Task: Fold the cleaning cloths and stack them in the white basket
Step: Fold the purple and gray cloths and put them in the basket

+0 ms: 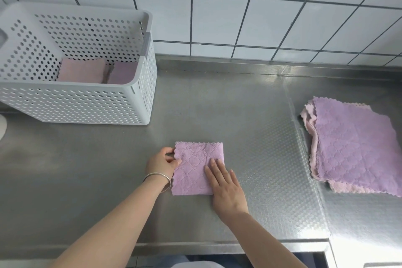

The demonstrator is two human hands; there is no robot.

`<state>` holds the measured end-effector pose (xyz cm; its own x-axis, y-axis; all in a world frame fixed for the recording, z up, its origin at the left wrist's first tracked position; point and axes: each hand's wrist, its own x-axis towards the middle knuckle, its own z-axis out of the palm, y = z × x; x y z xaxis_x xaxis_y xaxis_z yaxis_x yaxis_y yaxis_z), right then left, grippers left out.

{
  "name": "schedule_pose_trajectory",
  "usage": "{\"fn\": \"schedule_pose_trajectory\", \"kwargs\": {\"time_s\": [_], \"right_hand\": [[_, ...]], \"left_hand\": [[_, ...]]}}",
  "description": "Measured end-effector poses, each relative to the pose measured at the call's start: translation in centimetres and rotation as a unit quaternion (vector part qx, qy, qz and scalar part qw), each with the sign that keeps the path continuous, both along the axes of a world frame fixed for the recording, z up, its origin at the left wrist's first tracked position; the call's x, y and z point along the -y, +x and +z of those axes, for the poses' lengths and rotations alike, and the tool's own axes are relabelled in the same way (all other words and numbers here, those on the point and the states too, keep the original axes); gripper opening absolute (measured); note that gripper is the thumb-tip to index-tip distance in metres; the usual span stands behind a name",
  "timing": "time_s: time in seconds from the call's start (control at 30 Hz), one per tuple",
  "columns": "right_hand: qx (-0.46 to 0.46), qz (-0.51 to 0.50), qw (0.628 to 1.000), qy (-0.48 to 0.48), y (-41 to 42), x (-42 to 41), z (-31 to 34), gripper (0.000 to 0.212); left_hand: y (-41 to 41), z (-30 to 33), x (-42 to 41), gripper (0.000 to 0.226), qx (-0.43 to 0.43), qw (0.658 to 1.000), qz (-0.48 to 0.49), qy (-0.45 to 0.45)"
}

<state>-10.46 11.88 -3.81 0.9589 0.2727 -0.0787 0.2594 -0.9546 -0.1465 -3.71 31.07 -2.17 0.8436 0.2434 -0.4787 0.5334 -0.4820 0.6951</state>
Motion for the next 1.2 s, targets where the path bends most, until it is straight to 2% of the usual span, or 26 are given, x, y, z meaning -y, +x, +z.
{"fn": "schedule_pose_trajectory", "kwargs": {"time_s": [0.1, 0.17, 0.23, 0.3, 0.37, 0.43, 0.57, 0.77, 0.93, 1.2], "right_hand": [[0.000, 0.027, 0.999, 0.021, -1.0, 0.5, 0.9, 0.069], [0.006, 0.048, 0.997, 0.063, -1.5, 0.9, 1.9, 0.067], [0.024, 0.034, 0.994, 0.104, -0.9, 0.8, 2.6, 0.061], [0.039, 0.000, 0.995, 0.097, 0.7, 0.1, 2.8, 0.055], [0.026, -0.033, 0.997, 0.065, 2.4, -0.7, 2.4, 0.052], [-0.013, -0.066, 0.998, 0.022, 3.6, -1.2, 1.7, 0.056], [-0.034, -0.085, 0.996, -0.001, 4.0, -0.8, -0.2, 0.061], [-0.014, -0.078, 0.997, -0.012, 3.9, -0.5, -1.0, 0.064], [-0.035, -0.071, 0.997, 0.001, 3.8, -0.6, -0.8, 0.066], [-0.049, -0.081, 0.995, -0.040, 4.3, -1.3, -0.1, 0.067]], "left_hand": [[-0.5, 0.8, 0.2, 0.045, 0.040, 0.987, -0.075, 0.134], [-1.0, 0.8, 0.5, 0.053, 0.117, 0.970, -0.080, 0.197], [-1.4, 0.5, 1.2, 0.051, 0.237, 0.931, -0.121, 0.249], [-1.7, 0.0, 2.2, 0.053, 0.298, 0.884, -0.226, 0.280], [-1.9, -1.0, 3.2, 0.056, 0.289, 0.849, -0.319, 0.306], [-1.9, -1.8, 3.5, 0.061, 0.246, 0.835, -0.360, 0.335], [-1.7, -3.5, 2.7, 0.065, 0.205, 0.830, -0.385, 0.348], [-1.6, -3.8, 2.7, 0.066, 0.208, 0.836, -0.381, 0.334], [-1.6, -3.5, 2.8, 0.068, 0.197, 0.847, -0.375, 0.322], [-0.7, -2.8, 3.0, 0.064, 0.176, 0.837, -0.384, 0.348]]}}
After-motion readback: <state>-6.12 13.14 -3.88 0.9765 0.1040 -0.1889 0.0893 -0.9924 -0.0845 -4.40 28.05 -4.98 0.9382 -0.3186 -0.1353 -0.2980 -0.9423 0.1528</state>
